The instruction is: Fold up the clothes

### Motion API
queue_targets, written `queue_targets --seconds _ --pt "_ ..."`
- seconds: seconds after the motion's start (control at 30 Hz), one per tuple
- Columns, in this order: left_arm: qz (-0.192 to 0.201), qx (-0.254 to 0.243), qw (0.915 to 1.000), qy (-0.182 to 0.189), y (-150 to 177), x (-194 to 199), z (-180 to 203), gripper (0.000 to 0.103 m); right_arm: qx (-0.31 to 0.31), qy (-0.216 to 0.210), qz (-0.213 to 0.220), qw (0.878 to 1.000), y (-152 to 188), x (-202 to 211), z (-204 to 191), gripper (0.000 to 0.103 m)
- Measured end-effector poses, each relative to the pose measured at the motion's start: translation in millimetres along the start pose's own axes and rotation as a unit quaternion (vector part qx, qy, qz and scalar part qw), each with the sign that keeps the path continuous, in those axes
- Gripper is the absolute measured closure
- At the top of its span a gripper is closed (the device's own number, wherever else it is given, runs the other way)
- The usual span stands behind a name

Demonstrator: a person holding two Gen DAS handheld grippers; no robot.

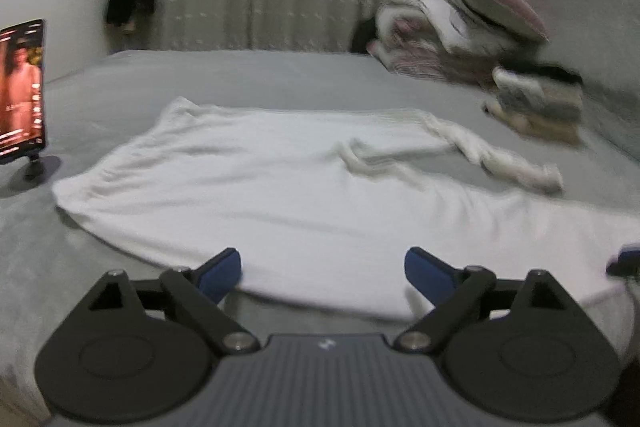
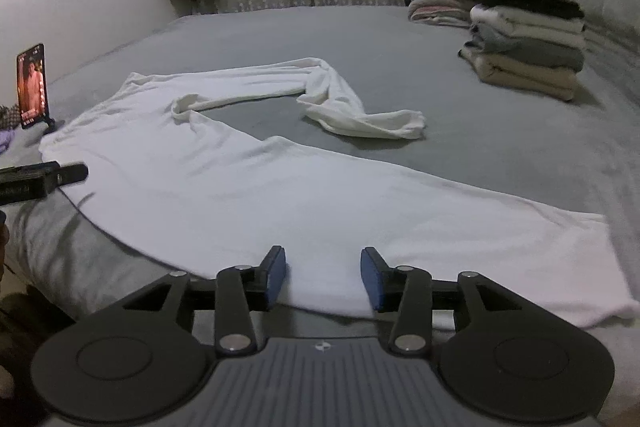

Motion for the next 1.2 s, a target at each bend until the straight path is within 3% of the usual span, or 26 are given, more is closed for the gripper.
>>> queue_targets --seconds 0.17,0.37,0.53,0.67,0.87,1.07,1.2 --pt "-0.004 -0.039 0.9992 -0.01 15.9 9.7 12.2 0.006 0.018 0.028 0.009 0.999 7.7 12.2 10.5 0.059" --pt "-0.001 -0.053 0.9985 0.015 6.1 17.4 25.4 0.005 0.006 0.059 0.015 0.998 15.7 27.1 37.9 0.052" --pt "0.019 -0.088 0.9931 0.075 -9.5 21.6 65.9 0.005 -0.029 0.085 0.022 0.996 18.8 37.9 63.9 0.052" --pt "0.01 -0.102 0.9863 0.129 -11.9 15.1 105.8 0.005 -0.054 0.107 0.029 0.992 22.5 47.0 84.0 0.052" --pt "0.007 -0.133 0.9691 0.207 -2.6 14.3 160.7 0.005 -0.092 0.146 0.037 0.984 31.2 62.5 122.2 0.052" --pt "-0.002 -0.172 0.954 0.246 7.9 6.1 201.4 0.005 -0.119 0.174 0.051 0.976 29.5 77.0 155.3 0.052" --pt "-0.006 -0.162 0.9553 0.247 -0.1 -2.1 202.6 0.005 -0.116 0.169 0.06 0.977 20.1 76.2 160.7 0.051"
Point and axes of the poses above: each gripper's, at about its wrist camera, not at the fingertips, and x roughly against the way its jaws point, z to its right, y to its underside, the point moved 10 cm from there along -x, roughly the way its jaws point, and after that the axes turned 3 degrees about z, right-handed, at the moved point
